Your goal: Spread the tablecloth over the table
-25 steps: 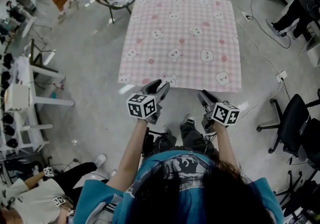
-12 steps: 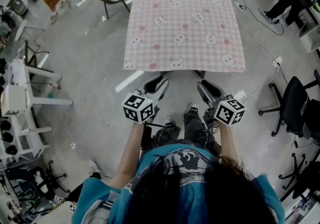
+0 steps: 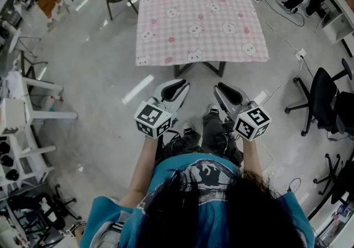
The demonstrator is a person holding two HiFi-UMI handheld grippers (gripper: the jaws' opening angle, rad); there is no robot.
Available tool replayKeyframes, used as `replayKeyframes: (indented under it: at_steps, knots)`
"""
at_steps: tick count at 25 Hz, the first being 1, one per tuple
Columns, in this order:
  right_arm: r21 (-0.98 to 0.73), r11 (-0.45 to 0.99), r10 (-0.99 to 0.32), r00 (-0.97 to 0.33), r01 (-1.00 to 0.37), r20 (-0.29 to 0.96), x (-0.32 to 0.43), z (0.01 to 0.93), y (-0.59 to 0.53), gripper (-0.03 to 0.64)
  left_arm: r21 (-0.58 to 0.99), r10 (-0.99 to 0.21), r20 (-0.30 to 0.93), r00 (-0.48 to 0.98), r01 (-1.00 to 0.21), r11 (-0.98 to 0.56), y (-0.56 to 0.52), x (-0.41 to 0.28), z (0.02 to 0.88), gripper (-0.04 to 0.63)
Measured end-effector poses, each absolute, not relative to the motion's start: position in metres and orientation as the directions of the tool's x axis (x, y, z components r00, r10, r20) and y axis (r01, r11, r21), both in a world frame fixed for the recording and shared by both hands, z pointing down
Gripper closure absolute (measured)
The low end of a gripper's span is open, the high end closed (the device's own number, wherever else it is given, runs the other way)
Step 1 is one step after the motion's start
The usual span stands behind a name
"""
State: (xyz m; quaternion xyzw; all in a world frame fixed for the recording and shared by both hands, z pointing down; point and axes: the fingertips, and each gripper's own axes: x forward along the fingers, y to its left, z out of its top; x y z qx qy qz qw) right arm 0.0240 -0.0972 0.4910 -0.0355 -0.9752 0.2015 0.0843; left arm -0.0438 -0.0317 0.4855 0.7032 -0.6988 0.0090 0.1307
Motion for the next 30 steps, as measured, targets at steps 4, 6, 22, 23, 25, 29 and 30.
replayKeyframes:
  at_steps: [4, 6, 22, 23, 25, 29, 30]
  knots:
    - [-0.363, 0.931, 0.092, -0.983, 0.029, 0.157, 0.030, 0.491, -0.087, 0.574, 0.149, -0.981, 0.189, 0.041, -0.989, -0.012, -0.026, -0.037, 0.483, 0.546]
    - [-0.351, 0.936, 0.081, -0.984, 0.020, 0.160, 0.031, 0.491, -0.084, 0.602, 0.139, -0.982, 0.183, 0.043, -0.990, -0.018, -0.024, -0.036, 0.481, 0.562]
    - [-0.287, 0.958, 0.067, -0.982, 0.014, 0.174, 0.036, 0.490, -0.068, 0.615, 0.040, -0.961, 0.259, 0.099, -0.995, -0.092, -0.020, -0.011, 0.489, 0.580]
    - [-0.286, 0.958, 0.068, -0.982, 0.016, 0.175, 0.036, 0.490, -0.067, 0.614, 0.043, -0.960, 0.259, 0.103, -0.995, -0.095, -0.020, -0.011, 0.489, 0.580]
    - [-0.282, 0.959, 0.070, -0.981, 0.017, 0.179, 0.036, 0.492, -0.067, 0.615, 0.052, -0.961, 0.254, 0.109, -0.994, -0.099, -0.020, -0.010, 0.489, 0.580]
    - [-0.277, 0.961, 0.072, -0.979, 0.017, 0.190, 0.036, 0.494, -0.068, 0.615, 0.070, -0.964, 0.240, 0.116, -0.992, -0.102, -0.023, -0.011, 0.488, 0.580]
    - [-0.277, 0.961, 0.073, -0.979, 0.017, 0.191, 0.036, 0.494, -0.068, 0.615, 0.074, -0.965, 0.237, 0.117, -0.992, -0.102, -0.023, -0.010, 0.488, 0.580]
